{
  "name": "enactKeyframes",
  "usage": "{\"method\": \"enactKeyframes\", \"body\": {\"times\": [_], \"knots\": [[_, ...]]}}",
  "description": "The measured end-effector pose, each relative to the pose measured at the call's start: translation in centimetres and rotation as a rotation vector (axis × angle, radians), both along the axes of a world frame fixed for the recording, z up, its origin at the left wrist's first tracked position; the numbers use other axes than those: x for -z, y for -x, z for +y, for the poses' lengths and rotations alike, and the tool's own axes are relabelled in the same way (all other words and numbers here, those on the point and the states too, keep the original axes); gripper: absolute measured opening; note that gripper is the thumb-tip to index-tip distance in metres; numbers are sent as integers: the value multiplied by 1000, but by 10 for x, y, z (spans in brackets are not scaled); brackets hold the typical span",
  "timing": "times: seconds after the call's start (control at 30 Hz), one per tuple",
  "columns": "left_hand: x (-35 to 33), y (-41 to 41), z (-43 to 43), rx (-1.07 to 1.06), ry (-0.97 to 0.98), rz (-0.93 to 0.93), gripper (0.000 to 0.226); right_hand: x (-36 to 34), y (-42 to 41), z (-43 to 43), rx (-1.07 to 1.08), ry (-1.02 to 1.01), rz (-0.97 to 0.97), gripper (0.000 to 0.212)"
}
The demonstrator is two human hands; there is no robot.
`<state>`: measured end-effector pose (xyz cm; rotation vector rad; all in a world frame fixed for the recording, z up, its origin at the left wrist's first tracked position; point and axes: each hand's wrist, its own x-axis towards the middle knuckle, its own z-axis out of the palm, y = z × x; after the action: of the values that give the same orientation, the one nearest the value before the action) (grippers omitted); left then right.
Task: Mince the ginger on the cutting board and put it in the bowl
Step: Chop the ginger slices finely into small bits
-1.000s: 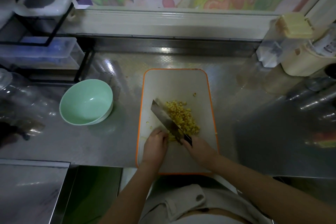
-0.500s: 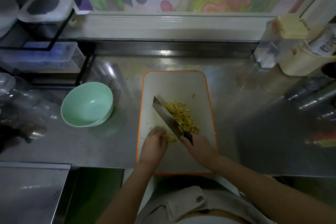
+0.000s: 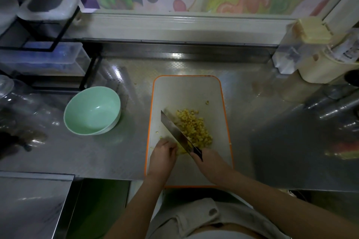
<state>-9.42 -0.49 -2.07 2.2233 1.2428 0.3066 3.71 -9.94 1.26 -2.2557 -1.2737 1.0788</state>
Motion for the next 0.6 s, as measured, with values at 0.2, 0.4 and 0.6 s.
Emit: {"method": "enactKeyframes", "body": {"times": [0.2, 0.4, 0.6], "knots": [[1, 0, 0, 13, -6, 11, 13, 14, 5, 3, 16, 36, 7, 27], [2, 0, -1, 16, -1, 15, 13, 24, 11, 3, 8, 61, -36, 34], [2, 1, -2, -1, 16, -18, 8, 19, -11, 4, 4, 25, 38, 31]]}}
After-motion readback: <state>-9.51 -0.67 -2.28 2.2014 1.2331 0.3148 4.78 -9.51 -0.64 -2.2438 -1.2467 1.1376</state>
